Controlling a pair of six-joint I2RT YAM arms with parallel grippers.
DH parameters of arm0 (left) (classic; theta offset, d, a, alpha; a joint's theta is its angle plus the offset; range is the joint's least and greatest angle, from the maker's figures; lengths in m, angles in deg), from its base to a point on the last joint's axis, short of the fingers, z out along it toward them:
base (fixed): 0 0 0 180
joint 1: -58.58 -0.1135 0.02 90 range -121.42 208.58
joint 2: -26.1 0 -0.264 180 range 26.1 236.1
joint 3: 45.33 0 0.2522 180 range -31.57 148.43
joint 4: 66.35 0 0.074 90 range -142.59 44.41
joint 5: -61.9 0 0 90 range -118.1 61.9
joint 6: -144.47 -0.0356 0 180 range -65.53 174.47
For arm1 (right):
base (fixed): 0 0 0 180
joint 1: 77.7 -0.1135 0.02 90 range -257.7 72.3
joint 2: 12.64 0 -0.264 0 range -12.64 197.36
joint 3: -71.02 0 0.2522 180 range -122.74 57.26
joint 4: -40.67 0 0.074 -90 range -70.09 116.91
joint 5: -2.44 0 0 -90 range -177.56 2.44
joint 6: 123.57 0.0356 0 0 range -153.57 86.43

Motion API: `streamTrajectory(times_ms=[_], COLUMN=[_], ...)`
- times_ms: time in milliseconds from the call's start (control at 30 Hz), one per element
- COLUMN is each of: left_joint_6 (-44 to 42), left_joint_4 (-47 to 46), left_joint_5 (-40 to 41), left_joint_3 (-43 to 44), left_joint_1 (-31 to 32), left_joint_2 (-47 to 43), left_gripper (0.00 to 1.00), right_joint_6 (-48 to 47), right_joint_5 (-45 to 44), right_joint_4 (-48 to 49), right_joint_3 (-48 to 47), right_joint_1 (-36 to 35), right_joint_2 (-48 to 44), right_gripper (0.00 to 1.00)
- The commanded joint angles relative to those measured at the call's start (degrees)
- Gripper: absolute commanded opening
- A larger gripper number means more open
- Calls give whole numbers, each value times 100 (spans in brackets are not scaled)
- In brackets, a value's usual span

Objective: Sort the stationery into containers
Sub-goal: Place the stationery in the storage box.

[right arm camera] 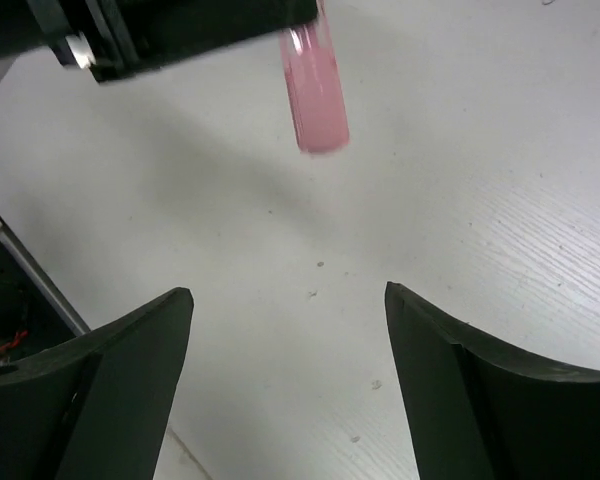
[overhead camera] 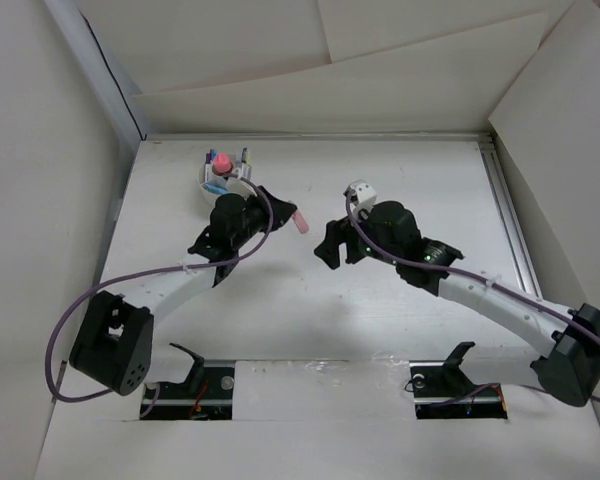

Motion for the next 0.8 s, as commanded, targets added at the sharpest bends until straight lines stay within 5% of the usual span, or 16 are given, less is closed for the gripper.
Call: streamTrajectory(times_ms=[0,100,133,167,267,400,533,767], left_joint_6=[-291,-345,-397,-398,-223,-222,-406,-837], left_joint_4=[467,898,899,1020,1022,1406,1636,2066], left_joint_5=[1487,2456,3182,3511,3462,3882,4190,4823], left_joint_3=[636,1041,1041,1172,1244,1558,1884,2869], left_joint_1=[-28,-28,-28,-98,-675,-1109,-1293,-1294], left_joint_2=[-312,-365,-435,-436,-436,-111,328,1295], left_gripper=[0,0,2,4,4,4,4,4], right_joint_6=[150,527,589,660,792,906,1011,1065], right_joint_5=[-393,-1008,-1270,-1403,-1589,-1712,-1765,-1704], right_joint_4=[505,698,751,752,752,804,909,910], right_joint_3=[321,505,558,628,690,927,1112,1218], right_joint_1=[-45,-45,-45,-45,-45,-45,-45,8], right_joint_2=[-144,-92,-91,-4,146,129,-301,-618], right_gripper=[84,71,57,25,6,6,30,42])
